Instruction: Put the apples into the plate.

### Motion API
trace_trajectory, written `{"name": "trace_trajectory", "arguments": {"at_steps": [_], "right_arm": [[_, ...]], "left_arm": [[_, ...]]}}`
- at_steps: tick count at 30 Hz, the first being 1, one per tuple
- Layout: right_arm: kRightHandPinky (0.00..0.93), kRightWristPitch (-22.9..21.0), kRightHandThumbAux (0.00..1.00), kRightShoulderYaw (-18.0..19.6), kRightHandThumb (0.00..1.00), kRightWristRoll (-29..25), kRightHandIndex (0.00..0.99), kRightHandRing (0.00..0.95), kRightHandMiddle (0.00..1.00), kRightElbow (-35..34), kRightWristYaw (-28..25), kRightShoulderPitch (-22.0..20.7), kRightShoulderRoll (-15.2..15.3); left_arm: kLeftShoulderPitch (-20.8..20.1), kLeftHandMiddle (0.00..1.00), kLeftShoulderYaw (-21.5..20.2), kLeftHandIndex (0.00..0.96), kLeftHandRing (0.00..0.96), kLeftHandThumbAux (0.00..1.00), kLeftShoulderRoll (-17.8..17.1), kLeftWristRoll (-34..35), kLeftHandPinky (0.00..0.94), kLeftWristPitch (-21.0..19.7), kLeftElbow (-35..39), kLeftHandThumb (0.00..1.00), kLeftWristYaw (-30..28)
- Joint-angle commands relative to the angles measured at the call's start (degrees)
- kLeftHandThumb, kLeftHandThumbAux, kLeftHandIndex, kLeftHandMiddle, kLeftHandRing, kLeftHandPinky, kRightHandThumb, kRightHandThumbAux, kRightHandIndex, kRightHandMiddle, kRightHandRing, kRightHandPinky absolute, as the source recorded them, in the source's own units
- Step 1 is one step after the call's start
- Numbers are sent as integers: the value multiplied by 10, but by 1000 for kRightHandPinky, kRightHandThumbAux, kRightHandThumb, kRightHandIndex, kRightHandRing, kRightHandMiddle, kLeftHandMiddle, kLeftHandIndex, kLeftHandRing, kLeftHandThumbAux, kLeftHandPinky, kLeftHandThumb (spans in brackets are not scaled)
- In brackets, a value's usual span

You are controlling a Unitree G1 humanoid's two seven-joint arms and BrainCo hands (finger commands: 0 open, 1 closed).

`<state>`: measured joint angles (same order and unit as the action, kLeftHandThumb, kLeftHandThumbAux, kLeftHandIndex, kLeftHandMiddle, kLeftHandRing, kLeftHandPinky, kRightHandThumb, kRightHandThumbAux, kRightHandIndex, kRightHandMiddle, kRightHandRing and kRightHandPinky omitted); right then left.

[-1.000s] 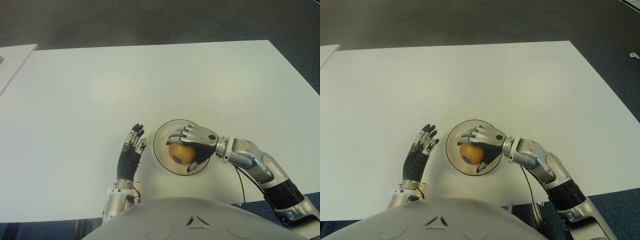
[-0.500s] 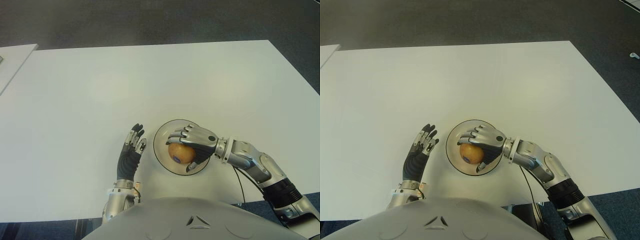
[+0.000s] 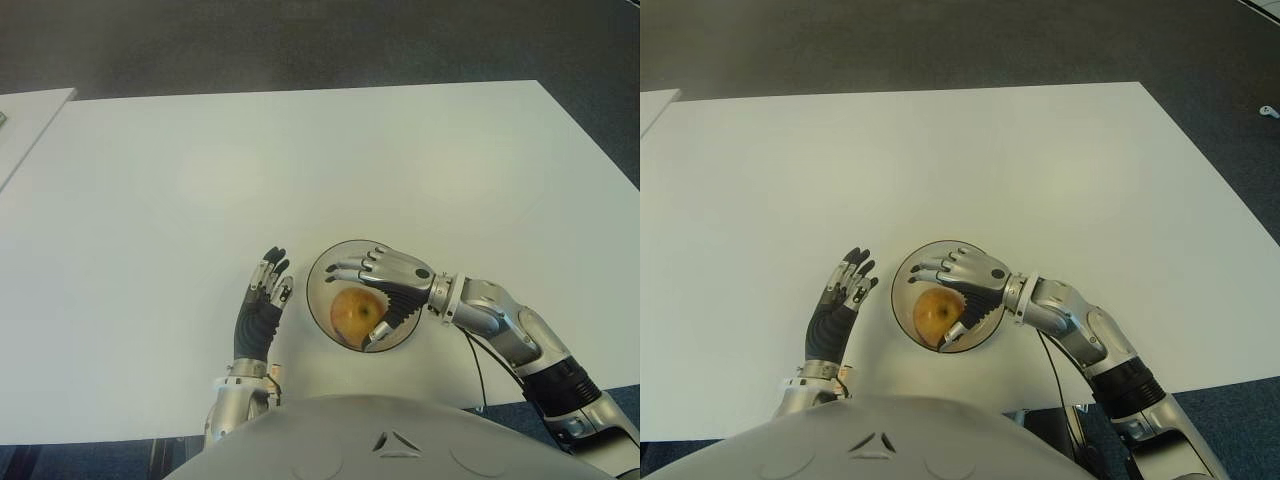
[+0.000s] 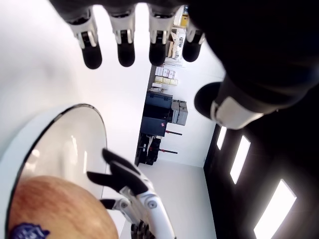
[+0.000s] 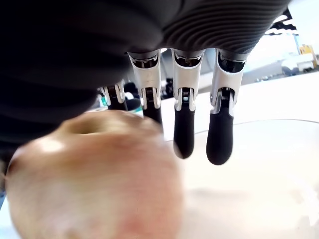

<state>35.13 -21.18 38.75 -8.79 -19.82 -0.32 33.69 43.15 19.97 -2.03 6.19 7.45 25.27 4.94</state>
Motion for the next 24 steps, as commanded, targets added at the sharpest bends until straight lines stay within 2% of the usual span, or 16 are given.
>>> {"name": "trace_trajectory", "arguments": {"at_steps": [1,8,15,24], "right_arm": [[2,-25,366,-1,41,-6,28,5,34,-12,-25,5,5],[0,-29,350,-1,36,1,2,0,3,-21,-26,8,6],[0,-20,292,2,52,15,0,0,0,-21,2,13,4],[0,-28,223,7,62,8,0,0,0,-34,6,21,6]], "left_arm": [[-6,76,21,51,83,565,17,-4,120,-5,3,258,-4],[-6,83,21,50,93,576,19,-3,146,1,1,256,0],[-6,86,20,53,98,567,22,0,142,7,-3,261,0],[-6,64,20,50,76,550,23,-3,123,16,-8,261,3]]}}
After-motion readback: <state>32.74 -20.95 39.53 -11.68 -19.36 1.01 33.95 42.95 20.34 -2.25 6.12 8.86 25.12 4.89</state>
